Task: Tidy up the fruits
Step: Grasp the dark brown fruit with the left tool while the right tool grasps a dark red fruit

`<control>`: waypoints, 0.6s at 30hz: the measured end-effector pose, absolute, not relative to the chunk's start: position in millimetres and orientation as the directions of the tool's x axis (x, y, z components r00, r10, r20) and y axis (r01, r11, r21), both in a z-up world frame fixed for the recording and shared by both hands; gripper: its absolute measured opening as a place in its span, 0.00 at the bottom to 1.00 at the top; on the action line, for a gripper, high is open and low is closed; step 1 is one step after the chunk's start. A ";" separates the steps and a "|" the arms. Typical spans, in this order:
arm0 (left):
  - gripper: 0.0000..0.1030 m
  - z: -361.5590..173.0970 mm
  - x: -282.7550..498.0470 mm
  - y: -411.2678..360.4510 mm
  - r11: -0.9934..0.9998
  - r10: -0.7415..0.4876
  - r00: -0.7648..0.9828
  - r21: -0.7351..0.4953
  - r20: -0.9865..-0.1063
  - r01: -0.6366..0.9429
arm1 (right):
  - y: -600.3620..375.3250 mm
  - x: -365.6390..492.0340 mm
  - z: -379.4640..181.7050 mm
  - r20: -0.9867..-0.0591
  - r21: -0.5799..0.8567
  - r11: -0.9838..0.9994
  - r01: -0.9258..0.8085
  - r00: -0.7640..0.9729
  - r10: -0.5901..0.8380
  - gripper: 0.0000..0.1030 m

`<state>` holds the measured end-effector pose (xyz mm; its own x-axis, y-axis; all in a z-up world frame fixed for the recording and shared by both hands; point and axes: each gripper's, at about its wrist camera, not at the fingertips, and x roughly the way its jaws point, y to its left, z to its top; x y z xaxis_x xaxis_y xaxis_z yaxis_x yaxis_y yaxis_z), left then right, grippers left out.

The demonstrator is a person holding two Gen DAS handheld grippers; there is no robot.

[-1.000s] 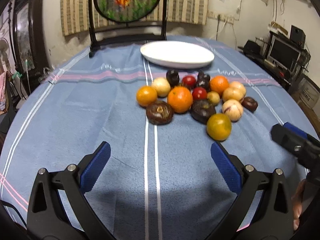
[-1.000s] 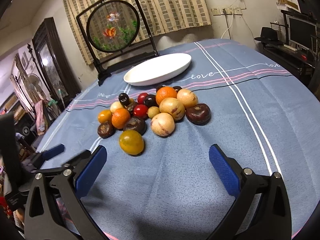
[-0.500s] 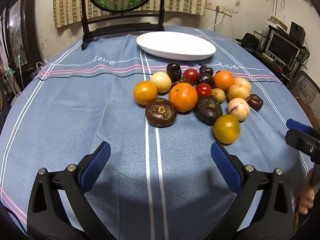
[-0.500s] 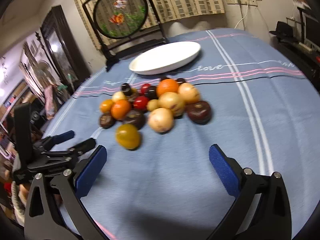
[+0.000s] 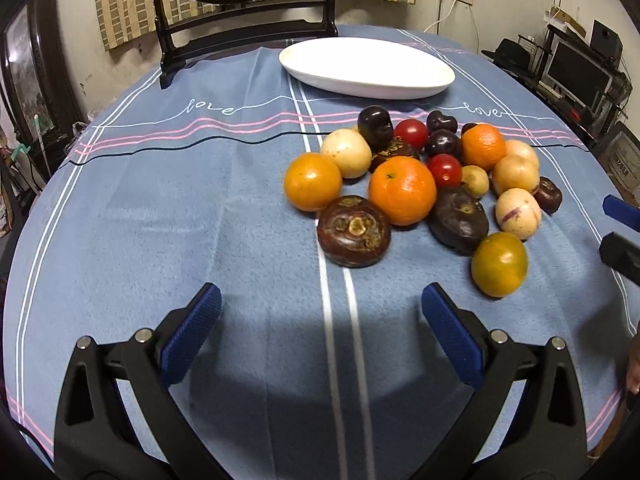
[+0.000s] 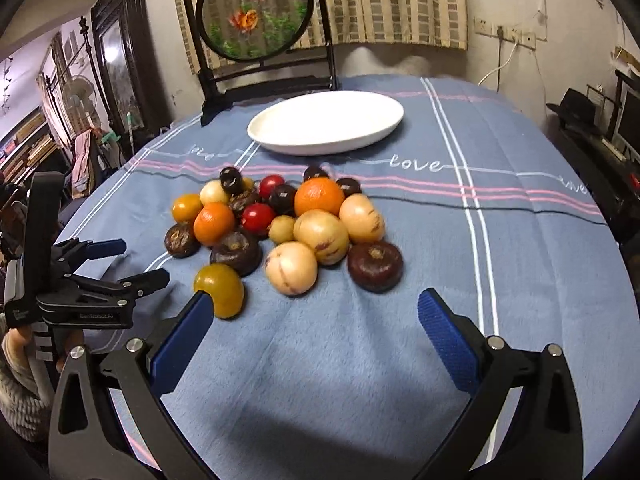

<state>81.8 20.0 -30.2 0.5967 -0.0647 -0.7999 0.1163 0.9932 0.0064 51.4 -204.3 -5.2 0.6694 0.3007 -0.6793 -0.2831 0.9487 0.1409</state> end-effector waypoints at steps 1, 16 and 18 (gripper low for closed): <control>0.98 -30.7 83.6 21.1 0.993 -0.074 0.593 -0.001 -0.802 0.122 | -205.1 52.8 -5.8 -0.675 0.141 0.949 -0.282 0.674 0.301 0.99; 0.78 -39.9 124.7 -2.0 0.974 -0.107 0.546 0.022 -0.831 0.224 | -224.3 58.3 -13.4 -0.646 0.309 0.905 -0.292 0.633 0.425 0.99; 0.78 -41.4 126.0 -1.3 0.974 -0.119 0.546 0.009 -0.829 0.227 | -226.5 59.3 -14.9 -0.650 0.324 0.901 -0.287 0.625 0.433 0.99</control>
<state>126.0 -1.3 -41.4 0.5464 -0.1194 -0.8289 0.2268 0.9739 0.0092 59.3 -226.5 -14.9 0.6249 0.4326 -0.6498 -0.2874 0.9014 0.3238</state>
